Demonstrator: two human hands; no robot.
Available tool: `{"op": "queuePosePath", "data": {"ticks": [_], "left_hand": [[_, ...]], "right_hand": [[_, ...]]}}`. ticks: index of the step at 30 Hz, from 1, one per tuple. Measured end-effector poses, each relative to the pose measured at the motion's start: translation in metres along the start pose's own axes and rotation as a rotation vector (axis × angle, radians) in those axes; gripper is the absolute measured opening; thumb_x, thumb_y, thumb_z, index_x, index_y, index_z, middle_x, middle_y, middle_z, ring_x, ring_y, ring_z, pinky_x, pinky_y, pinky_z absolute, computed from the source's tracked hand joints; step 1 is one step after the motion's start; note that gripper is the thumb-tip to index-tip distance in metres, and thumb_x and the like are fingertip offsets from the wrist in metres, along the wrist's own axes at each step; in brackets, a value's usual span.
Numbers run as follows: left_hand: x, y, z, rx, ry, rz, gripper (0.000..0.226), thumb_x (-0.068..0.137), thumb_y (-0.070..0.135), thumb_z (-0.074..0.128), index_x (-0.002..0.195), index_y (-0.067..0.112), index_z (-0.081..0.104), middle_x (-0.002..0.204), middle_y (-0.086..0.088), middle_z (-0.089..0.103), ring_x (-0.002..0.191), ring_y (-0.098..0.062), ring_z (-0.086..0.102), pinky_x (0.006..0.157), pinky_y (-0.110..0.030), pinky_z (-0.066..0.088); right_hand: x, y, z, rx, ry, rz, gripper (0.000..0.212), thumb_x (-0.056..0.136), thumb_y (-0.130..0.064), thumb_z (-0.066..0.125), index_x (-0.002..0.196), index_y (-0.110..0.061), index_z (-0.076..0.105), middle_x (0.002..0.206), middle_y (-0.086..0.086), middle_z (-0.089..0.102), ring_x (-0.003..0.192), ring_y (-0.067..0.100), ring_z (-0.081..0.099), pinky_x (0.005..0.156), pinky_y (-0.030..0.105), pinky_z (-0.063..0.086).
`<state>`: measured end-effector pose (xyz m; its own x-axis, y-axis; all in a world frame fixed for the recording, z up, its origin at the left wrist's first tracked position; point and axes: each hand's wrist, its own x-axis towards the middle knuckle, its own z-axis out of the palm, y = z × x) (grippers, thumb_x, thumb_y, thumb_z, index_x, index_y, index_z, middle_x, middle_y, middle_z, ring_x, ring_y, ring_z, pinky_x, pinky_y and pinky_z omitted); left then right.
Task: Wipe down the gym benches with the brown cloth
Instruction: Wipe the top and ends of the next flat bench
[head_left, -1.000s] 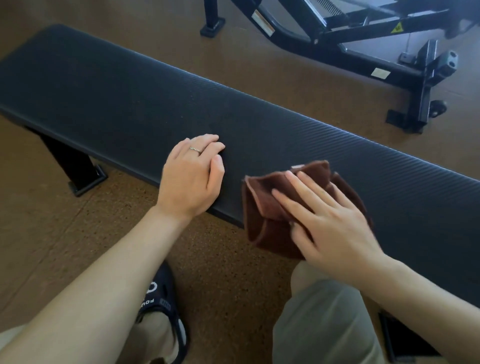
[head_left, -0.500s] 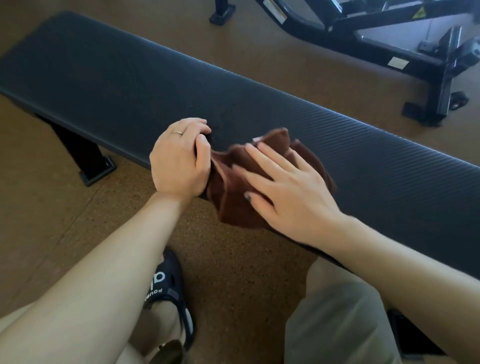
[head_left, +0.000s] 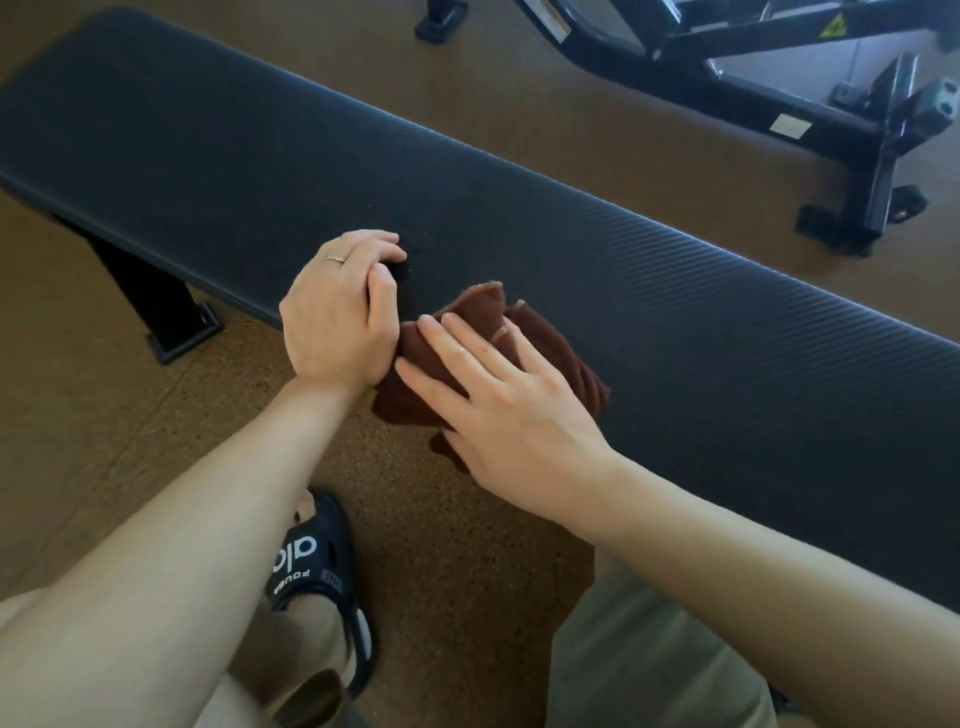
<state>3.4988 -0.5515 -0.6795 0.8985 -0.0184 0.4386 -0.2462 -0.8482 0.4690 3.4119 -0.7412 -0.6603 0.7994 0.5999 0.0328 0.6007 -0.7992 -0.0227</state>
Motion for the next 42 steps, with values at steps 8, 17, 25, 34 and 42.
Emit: {"op": "queuePosePath", "data": {"ticks": [8, 17, 25, 34, 42], "left_hand": [[-0.005, 0.004, 0.003, 0.025, -0.003, -0.016, 0.034, 0.099, 0.018, 0.038, 0.108, 0.017, 0.071, 0.126, 0.006, 0.07, 0.118, -0.013, 0.062, 0.09, -0.034, 0.053], [-0.002, 0.001, 0.003, 0.07, -0.067, -0.011, 0.027, 0.099, 0.013, 0.04, 0.106, 0.017, 0.066, 0.127, 0.003, 0.067, 0.116, -0.017, 0.061, 0.091, -0.042, 0.053], [-0.001, 0.007, 0.0, 0.095, -0.086, -0.04, 0.027, 0.091, 0.014, 0.043, 0.108, 0.018, 0.064, 0.129, 0.005, 0.064, 0.119, -0.017, 0.058, 0.092, -0.041, 0.05], [0.0, 0.004, 0.001, 0.103, -0.091, -0.088, 0.031, 0.094, 0.019, 0.036, 0.116, 0.015, 0.058, 0.124, -0.002, 0.063, 0.107, -0.023, 0.059, 0.085, -0.043, 0.051], [-0.002, 0.004, 0.001, 0.051, -0.101, -0.085, 0.031, 0.089, 0.016, 0.042, 0.112, 0.017, 0.062, 0.132, 0.01, 0.063, 0.119, -0.017, 0.057, 0.088, -0.037, 0.046]], "right_hand": [[-0.108, 0.068, -0.013, 0.103, -0.041, -0.073, 0.056, 0.104, -0.039, 0.049, 0.159, -0.029, 0.042, 0.171, 0.004, 0.025, 0.16, 0.023, 0.018, 0.125, 0.055, 0.025], [0.077, 0.069, -0.004, 0.166, 0.024, 0.265, 0.053, 0.109, -0.045, 0.029, 0.161, -0.034, 0.036, 0.173, 0.001, 0.019, 0.161, 0.022, 0.013, 0.128, 0.054, 0.013], [-0.025, 0.044, -0.008, 0.201, -0.02, 0.115, 0.054, 0.109, -0.046, 0.032, 0.16, -0.03, 0.038, 0.171, 0.001, 0.026, 0.16, 0.023, 0.018, 0.13, 0.052, 0.014], [0.127, 0.061, -0.003, 0.178, 0.016, 0.229, 0.05, 0.109, -0.041, 0.03, 0.157, -0.033, 0.042, 0.172, 0.001, 0.023, 0.16, 0.021, 0.015, 0.128, 0.055, 0.011], [0.017, 0.158, -0.012, 0.218, 0.107, 0.805, 0.049, 0.109, -0.041, 0.037, 0.157, -0.035, 0.044, 0.171, 0.001, 0.026, 0.159, 0.019, 0.02, 0.126, 0.046, 0.019]]}}
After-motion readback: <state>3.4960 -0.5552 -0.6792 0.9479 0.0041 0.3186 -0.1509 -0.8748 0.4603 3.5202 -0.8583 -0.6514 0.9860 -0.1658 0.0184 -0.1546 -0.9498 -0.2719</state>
